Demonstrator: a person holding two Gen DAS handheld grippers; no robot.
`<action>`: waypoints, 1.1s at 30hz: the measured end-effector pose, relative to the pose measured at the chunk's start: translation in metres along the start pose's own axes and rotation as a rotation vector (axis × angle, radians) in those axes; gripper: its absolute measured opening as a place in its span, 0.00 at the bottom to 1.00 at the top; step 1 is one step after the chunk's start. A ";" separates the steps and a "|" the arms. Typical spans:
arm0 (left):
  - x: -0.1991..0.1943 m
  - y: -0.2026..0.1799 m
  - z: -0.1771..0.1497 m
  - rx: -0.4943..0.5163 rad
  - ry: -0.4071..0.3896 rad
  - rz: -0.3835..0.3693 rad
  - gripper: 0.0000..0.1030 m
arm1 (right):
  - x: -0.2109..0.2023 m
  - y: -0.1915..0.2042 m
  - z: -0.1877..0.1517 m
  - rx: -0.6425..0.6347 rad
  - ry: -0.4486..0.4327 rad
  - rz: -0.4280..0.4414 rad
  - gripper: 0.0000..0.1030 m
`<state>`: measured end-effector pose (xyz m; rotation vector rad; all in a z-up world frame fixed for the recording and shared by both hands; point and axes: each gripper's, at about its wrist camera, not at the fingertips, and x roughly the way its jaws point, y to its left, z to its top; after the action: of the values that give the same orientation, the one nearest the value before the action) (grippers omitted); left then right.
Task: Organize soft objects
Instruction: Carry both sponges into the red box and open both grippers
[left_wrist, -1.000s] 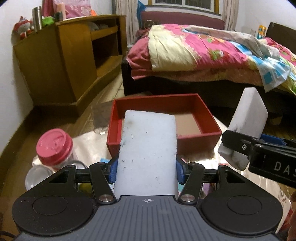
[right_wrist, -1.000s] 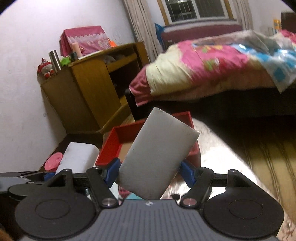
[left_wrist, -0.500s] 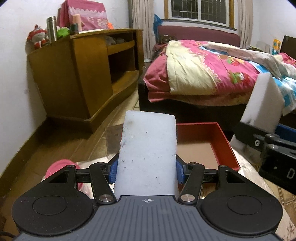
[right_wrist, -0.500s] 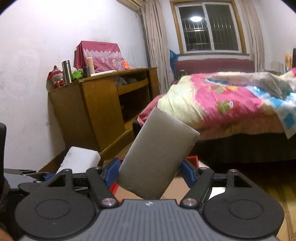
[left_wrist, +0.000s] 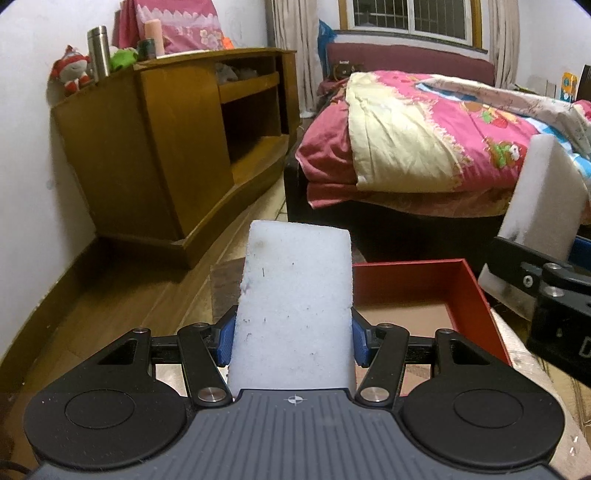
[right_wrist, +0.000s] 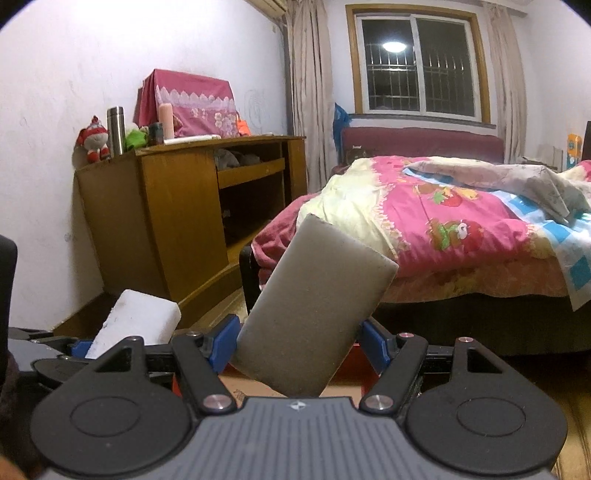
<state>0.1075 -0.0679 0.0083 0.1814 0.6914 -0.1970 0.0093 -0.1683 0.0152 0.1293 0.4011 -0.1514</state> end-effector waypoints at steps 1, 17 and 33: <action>0.005 -0.001 0.000 0.002 0.007 0.006 0.57 | 0.005 0.000 0.000 -0.001 0.009 0.001 0.41; 0.084 -0.005 -0.006 0.002 0.167 -0.019 0.58 | 0.101 -0.020 -0.028 -0.005 0.239 -0.011 0.41; 0.087 -0.007 -0.012 0.048 0.179 0.024 0.82 | 0.125 -0.024 -0.040 -0.025 0.311 -0.049 0.50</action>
<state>0.1639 -0.0822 -0.0579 0.2556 0.8621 -0.1760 0.1037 -0.2008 -0.0733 0.1186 0.7160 -0.1748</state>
